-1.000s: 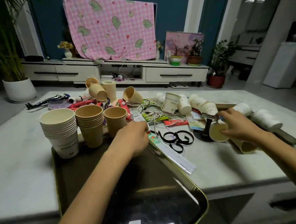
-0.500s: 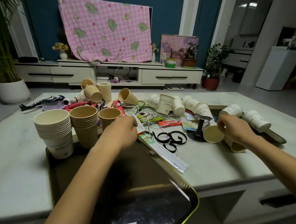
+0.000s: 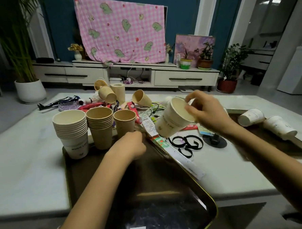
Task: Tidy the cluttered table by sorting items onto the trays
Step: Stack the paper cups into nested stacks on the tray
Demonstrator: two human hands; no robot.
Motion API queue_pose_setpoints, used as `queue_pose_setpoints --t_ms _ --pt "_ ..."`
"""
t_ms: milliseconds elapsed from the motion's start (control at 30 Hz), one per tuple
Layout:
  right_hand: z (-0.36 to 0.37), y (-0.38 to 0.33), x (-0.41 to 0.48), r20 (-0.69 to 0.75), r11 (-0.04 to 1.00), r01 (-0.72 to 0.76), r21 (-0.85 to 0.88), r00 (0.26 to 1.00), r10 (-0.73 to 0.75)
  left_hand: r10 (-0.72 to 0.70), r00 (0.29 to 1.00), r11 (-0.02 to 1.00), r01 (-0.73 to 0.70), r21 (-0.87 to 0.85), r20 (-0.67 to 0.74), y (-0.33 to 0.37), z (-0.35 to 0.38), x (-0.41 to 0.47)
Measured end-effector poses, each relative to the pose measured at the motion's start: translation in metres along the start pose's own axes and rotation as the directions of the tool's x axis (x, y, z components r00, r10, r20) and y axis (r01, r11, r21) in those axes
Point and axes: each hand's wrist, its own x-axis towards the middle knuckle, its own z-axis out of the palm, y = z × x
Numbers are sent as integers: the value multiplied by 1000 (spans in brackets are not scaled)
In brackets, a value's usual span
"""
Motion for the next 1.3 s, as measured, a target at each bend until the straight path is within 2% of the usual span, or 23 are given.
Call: queue_pose_setpoints --t_ms 100,233,367,433,567,633,700,767,833,900,933,1000,1067,1100,1167,1233,1300 --pt "41 -29 25 -7 968 -54 244 998 57 -43 998 998 44 -34 37 -6 -12 -6" --pt "89 -90 63 -27 913 40 406 999 -32 -103 992 993 99 -68 -66 -35 -49 -23" --pt "135 -137 89 27 935 115 335 991 -131 -212 971 977 210 -27 -109 -68 -79 -44" --pt "155 -152 95 67 971 145 192 985 -160 -259 961 966 260 -4 -101 -78 -85 -55" --pt "187 -162 93 267 969 206 -136 950 -164 -237 965 971 232 -58 -111 -86 -79 -60" --pt "195 -161 89 319 949 244 -201 932 -172 -211 970 976 202 -87 -118 -86 -74 -58" --pt "187 -153 85 296 966 216 -139 941 -167 -180 978 978 166 -130 -105 -81 -69 -54" --pt "164 -136 76 239 989 144 -8 961 -138 -139 986 980 124 -157 -87 -75 -65 -49" --pt "132 -104 57 178 991 97 96 978 -113 -91 994 985 79 -156 -68 -67 -62 -45" --pt "93 -59 26 63 992 29 126 997 -37 -54 998 982 46 -182 -37 -53 -57 -39" --pt "74 -33 7 -32 994 -17 106 999 21 -33 999 982 26 -186 -33 -45 -54 -36" --pt "39 18 -33 -254 991 -129 20 958 130 10 999 985 -16 -170 -35 -31 -48 -31" --pt "8 62 -65 -362 940 -289 -181 908 210 52 999 984 -54 -170 -13 -14 -41 -27" --pt "-3 80 -75 -325 885 -350 -308 913 248 77 997 982 -77 -171 -4 -7 -37 -24" --pt "-14 105 -86 -125 771 -360 -526 929 349 108 994 982 -104 -154 13 3 -31 -22" --pt "-15 118 -91 4 714 -343 -610 900 436 124 991 985 -117 -123 49 13 -25 -22" --pt "-13 124 -90 22 710 -314 -630 907 421 127 989 986 -117 -116 82 18 -23 -21"
